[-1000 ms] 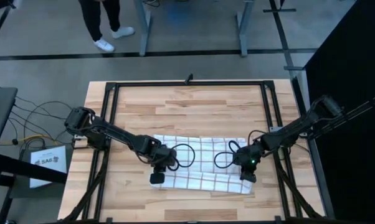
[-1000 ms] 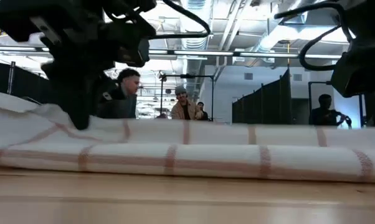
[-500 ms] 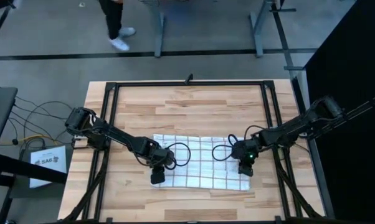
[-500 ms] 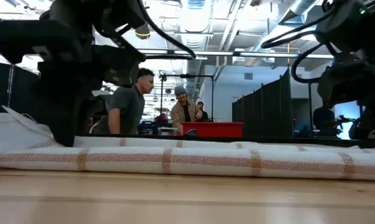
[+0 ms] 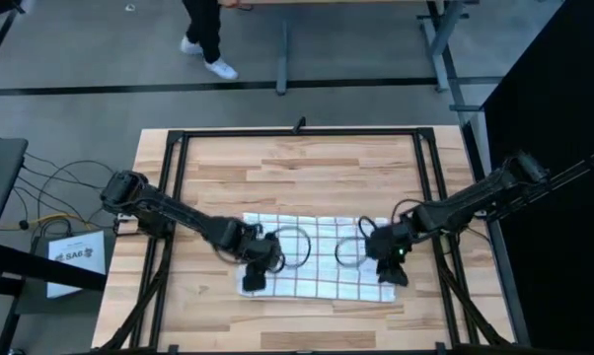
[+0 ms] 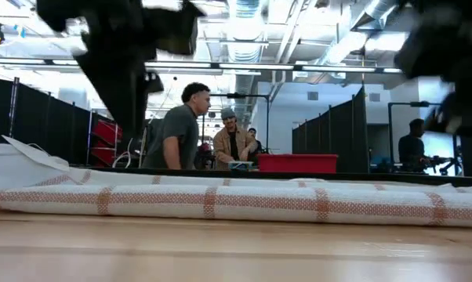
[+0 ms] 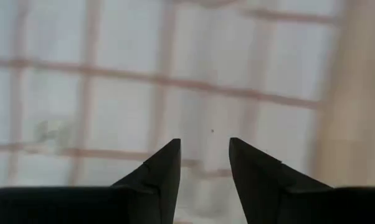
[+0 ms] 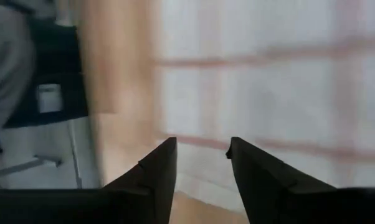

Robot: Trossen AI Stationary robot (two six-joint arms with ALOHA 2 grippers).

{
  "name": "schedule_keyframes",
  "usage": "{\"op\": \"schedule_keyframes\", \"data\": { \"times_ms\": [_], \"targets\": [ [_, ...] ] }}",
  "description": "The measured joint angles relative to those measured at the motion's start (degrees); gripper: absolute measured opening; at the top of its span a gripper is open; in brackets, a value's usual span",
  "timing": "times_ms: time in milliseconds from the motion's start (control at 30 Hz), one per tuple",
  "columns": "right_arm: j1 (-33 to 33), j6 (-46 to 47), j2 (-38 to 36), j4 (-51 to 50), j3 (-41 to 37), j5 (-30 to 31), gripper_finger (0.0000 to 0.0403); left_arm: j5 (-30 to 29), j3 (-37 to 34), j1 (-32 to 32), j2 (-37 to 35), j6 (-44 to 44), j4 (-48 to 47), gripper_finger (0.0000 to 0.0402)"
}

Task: Roll towel
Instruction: Fold the towel

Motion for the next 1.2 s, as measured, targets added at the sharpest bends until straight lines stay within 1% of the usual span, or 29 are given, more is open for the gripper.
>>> {"op": "schedule_keyframes", "data": {
  "times_ms": [33,100,200,267,367,533,733,833,933,1000,1033,1100,1133,1200],
  "targets": [
    [2.13,0.30,0.20,0.85,1.19,1.36,0.0134,0.21,0.29,-1.49,-0.02,-0.27,-0.06,0.0121],
    [6.39,0.89,1.28,1.06,2.82,6.63,0.0133,0.00,-0.10,-4.37,0.00,-1.15,-0.89,0.0121],
    [11.59,4.55,3.93,0.14,3.14,14.95,0.0132,-4.91,-2.20,-8.53,0.02,-4.62,-1.64,0.0120],
    [13.52,6.32,6.06,-1.03,3.13,17.09,0.0132,-8.54,-3.81,-10.41,0.04,-6.67,-1.62,0.0120],
    [14.83,6.82,9.60,-1.76,3.12,17.52,0.0132,-10.10,-5.95,-11.93,0.07,-7.57,-0.22,0.0120],
    [14.86,7.30,14.31,-1.72,3.12,17.70,0.0132,-10.39,-9.79,-11.99,0.07,-10.44,1.59,0.0120],
    [17.06,7.46,14.83,-4.84,3.32,18.52,0.0132,-10.99,-14.00,-13.22,-0.04,-15.56,3.03,0.0120],
    [16.67,8.07,13.71,-6.59,4.05,18.22,0.0132,-10.83,-12.51,-13.01,-0.10,-16.71,1.96,0.0120],
    [15.82,8.82,11.96,-6.65,7.09,17.87,0.0132,-11.49,-7.80,-12.97,-0.83,-15.79,1.36,0.0120],
    [16.29,9.78,11.39,-6.23,8.61,17.92,0.0132,-13.29,-4.85,-13.82,-1.43,-15.60,1.21,0.0120],
    [16.75,10.52,11.44,-4.82,9.02,17.89,0.0132,-14.11,-4.20,-14.26,-1.49,-15.97,2.06,0.0120],
    [17.79,13.03,11.47,1.73,9.22,17.88,0.0132,-14.72,-4.05,-15.01,-1.33,-17.43,7.54,0.0120],
    [18.04,12.70,11.48,5.02,9.27,18.22,0.0132,-15.17,-4.16,-15.08,-1.31,-17.09,10.36,0.0120],
    [17.63,7.91,11.56,9.14,9.33,20.29,0.0132,-15.34,-4.20,-14.59,-1.31,-14.07,14.80,0.0120]
  ]
}}
